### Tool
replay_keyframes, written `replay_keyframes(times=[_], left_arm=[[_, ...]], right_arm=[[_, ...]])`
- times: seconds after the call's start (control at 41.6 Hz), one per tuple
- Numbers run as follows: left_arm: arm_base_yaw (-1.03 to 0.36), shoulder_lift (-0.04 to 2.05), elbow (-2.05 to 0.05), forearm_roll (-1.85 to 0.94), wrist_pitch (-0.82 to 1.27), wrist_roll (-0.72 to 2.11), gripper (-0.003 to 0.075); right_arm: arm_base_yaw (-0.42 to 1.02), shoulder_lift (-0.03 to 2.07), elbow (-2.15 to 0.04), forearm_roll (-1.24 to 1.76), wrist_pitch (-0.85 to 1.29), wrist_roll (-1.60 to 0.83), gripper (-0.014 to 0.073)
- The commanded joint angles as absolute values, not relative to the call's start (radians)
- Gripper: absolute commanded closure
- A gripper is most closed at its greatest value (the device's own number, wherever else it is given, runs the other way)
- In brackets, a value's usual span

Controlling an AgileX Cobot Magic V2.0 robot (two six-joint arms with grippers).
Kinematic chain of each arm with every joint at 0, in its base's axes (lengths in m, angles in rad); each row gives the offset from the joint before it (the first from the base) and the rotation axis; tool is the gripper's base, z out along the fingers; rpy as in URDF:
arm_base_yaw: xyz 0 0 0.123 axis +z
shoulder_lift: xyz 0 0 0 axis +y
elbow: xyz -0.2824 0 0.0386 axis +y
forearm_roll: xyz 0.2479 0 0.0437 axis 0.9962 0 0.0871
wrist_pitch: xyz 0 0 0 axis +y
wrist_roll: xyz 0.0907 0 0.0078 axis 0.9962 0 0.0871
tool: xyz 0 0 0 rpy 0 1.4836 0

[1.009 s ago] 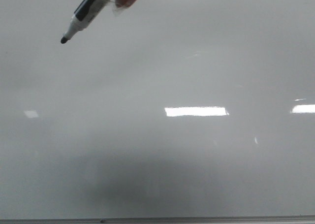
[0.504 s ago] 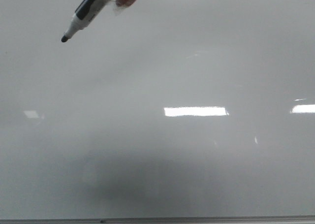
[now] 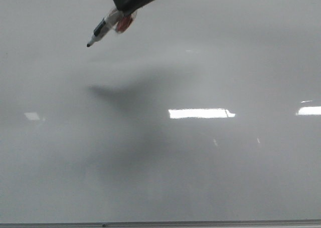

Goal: Write number 7 on whiteboard

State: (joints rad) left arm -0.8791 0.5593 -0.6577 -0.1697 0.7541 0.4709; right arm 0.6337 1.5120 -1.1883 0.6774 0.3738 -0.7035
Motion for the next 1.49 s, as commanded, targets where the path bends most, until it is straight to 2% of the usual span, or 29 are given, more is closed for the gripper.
replay_keyframes(times=[0.0, 0.408, 0.745, 1.465], left_arm=[[-0.885, 0.559, -0.682, -0.191, 0.693, 0.459, 0.0741], [-0.885, 0.559, -0.682, -0.191, 0.693, 0.459, 0.0741], [-0.885, 0.559, -0.675, -0.191, 0.693, 0.459, 0.0741], [-0.885, 0.559, -0.675, -0.191, 0.693, 0.459, 0.0741]], right_arm=[[0.625, 1.514, -1.253, 0.718, 0.31, -0.703, 0.0658], [0.624, 1.641, -1.334, 0.723, 0.316, -0.703, 0.0658], [0.606, 1.654, -1.332, 0.723, 0.282, -0.703, 0.0658], [0.313, 1.531, -1.261, 0.665, 0.438, -0.704, 0.0652]])
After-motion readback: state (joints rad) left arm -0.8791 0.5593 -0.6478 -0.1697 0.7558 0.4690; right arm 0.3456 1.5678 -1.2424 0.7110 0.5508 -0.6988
